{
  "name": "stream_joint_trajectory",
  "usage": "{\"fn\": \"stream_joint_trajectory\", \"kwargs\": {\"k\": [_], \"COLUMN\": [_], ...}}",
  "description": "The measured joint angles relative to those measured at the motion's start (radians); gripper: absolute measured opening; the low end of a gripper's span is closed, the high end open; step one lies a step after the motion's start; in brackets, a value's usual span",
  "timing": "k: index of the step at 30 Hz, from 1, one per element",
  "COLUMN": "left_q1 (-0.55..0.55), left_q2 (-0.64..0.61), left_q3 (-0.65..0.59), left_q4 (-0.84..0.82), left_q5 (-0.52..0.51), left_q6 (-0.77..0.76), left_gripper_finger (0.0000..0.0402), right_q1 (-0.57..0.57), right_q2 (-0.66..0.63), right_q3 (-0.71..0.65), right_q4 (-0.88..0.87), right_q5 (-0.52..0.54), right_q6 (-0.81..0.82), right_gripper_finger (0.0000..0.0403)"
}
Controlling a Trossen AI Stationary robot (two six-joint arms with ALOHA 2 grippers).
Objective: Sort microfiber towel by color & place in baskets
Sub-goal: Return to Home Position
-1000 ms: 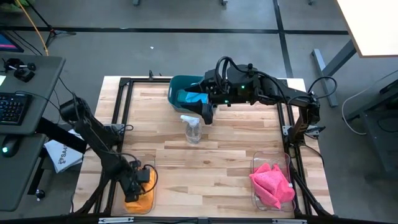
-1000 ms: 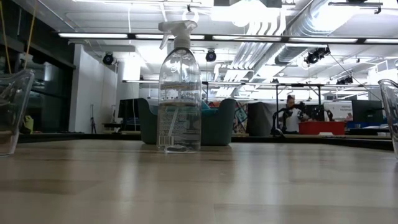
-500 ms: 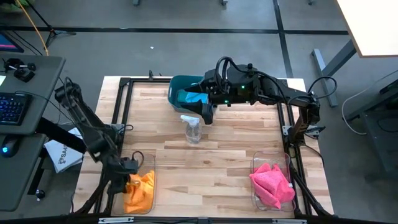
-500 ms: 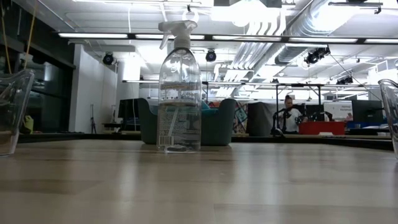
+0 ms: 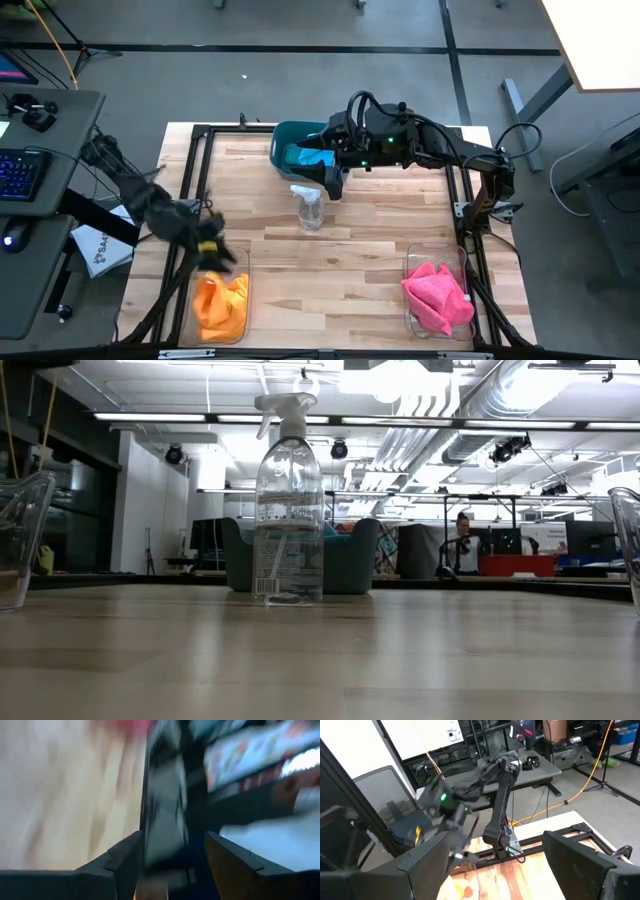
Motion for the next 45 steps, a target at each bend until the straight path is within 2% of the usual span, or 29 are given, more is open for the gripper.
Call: {"fn": "stream_joint_trajectory", "kwargs": {"k": [4,7,10,14,17,21,23,28,31,34,39,45], "left_q1": [0.144,0.266,0.392,0.547,0.629,0.684,0.69,0.69,0.691,0.691,0.691,0.691], "left_q2": [-0.074,-0.122,-0.168,-0.236,-0.3,-0.391,-0.427,-0.493,-0.523,-0.561,-0.623,-0.656], "left_q3": [0.037,0.087,0.104,0.081,0.008,-0.167,-0.275,-0.513,-0.602,-0.654,-0.702,-0.71], "left_q4": [0.079,0.072,0.074,0.066,0.082,0.19,0.308,0.607,0.697,0.718,0.719,0.71], "left_q5": [-0.116,-0.178,-0.228,-0.209,-0.133,-0.052,-0.023,-0.037,-0.054,-0.077,-0.059,-0.013], "left_q6": [0.285,0.557,0.785,0.914,0.913,0.816,0.772,0.696,0.671,0.654,0.613,0.656], "left_gripper_finger": [0.0195,0.0171,0.0129,0.0052,0.0009,0.0007,0.0002,0.0001,0.0,0.0,0.0,0.0], "right_q1": [0.001,-0.004,-0.016,-0.04,-0.054,-0.059,-0.059,-0.059,-0.05,-0.044,-0.037,0.013], "right_q2": [-0.005,-0.012,-0.014,-0.013,-0.013,-0.013,-0.014,-0.013,-0.028,-0.076,-0.243,-0.536], "right_q3": [0.0,0.0,0.0,0.0,0.0,0.0,-0.016,-0.097,-0.161,-0.244,-0.429,-0.794], "right_q4": [-0.002,-0.011,-0.048,-0.167,-0.256,-0.355,-0.413,-0.58,-0.628,-0.637,-0.619,-0.448], "right_q5": [-0.001,-0.001,0.013,0.048,0.059,0.059,0.059,0.058,0.057,0.053,0.075,0.131], "right_q6": [0.002,-0.007,0.001,0.003,0.007,0.007,0.011,0.079,0.119,0.167,0.287,0.49], "right_gripper_finger": [0.0314,0.0312,0.0296,0.0245,0.0184,0.0068,0.0019,0.0024,0.0006,0.0006,0.0002,0.0001]}}
